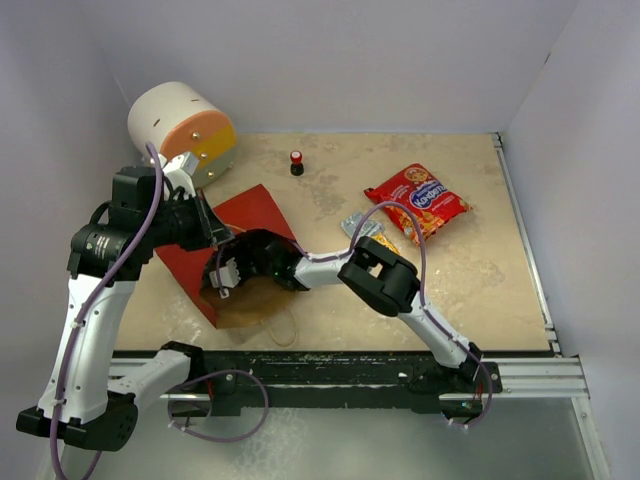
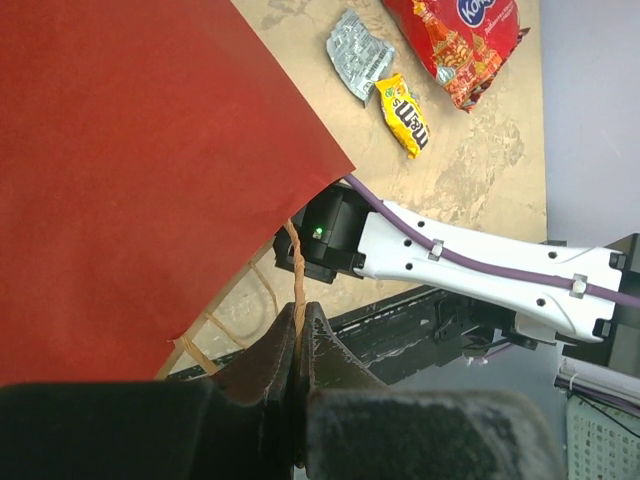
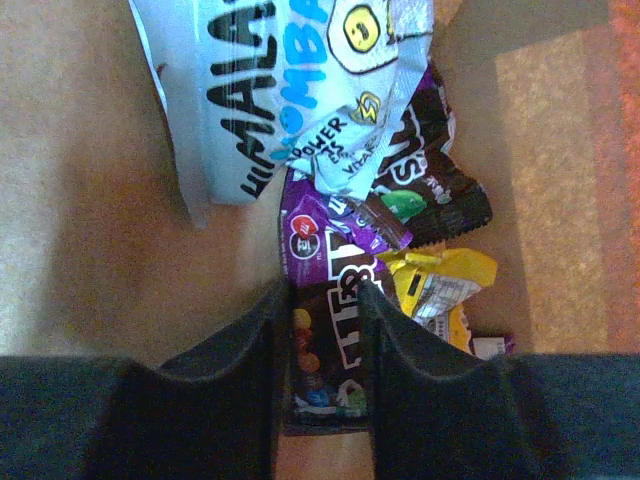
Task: Take the snacks out of the paper bag
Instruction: Take out the snack from the paper bag, then place the snack at the center of the board.
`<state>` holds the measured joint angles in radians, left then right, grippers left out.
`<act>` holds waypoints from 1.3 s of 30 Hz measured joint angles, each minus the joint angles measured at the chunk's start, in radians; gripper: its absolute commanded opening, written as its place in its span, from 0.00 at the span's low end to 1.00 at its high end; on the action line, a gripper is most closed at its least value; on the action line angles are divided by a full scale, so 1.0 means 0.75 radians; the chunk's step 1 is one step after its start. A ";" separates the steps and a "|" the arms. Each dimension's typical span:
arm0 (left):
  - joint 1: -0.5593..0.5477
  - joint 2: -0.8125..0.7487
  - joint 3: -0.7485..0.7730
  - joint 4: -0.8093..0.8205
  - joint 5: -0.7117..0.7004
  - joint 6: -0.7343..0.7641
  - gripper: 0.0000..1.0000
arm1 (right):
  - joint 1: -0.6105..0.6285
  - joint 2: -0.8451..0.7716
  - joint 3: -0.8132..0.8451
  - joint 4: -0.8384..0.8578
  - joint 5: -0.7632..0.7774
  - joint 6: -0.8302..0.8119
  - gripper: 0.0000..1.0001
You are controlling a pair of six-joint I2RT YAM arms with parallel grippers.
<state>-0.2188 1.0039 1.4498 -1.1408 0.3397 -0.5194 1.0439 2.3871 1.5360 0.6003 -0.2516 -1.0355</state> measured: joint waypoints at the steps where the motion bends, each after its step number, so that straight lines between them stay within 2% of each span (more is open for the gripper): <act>1: 0.001 0.000 0.000 -0.003 0.000 0.004 0.00 | -0.003 0.000 0.000 -0.006 0.003 0.000 0.29; 7: 0.001 0.000 0.000 -0.008 -0.006 0.010 0.00 | -0.014 -0.001 0.000 -0.024 0.001 -0.006 0.01; 8: 0.000 0.000 0.001 -0.008 -0.008 0.010 0.00 | -0.015 -0.002 -0.001 -0.026 -0.002 -0.006 0.00; 15: 0.001 0.000 0.003 -0.007 -0.025 0.007 0.00 | -0.018 -0.101 -0.072 -0.060 -0.020 0.046 0.00; 24: 0.001 0.002 0.025 0.040 -0.042 -0.021 0.00 | 0.016 -0.539 -0.418 -0.051 -0.106 0.370 0.00; 33: 0.000 0.002 0.024 0.098 -0.060 -0.066 0.00 | 0.085 -1.070 -0.724 -0.250 -0.136 0.987 0.00; 39: 0.001 0.009 0.011 0.155 -0.067 -0.066 0.00 | 0.081 -1.498 -0.926 -0.489 -0.027 1.330 0.00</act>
<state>-0.2184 1.0103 1.4578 -1.0248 0.2893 -0.5690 1.1049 1.2636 0.8417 0.2337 -0.2718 -0.0380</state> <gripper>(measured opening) 0.011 0.004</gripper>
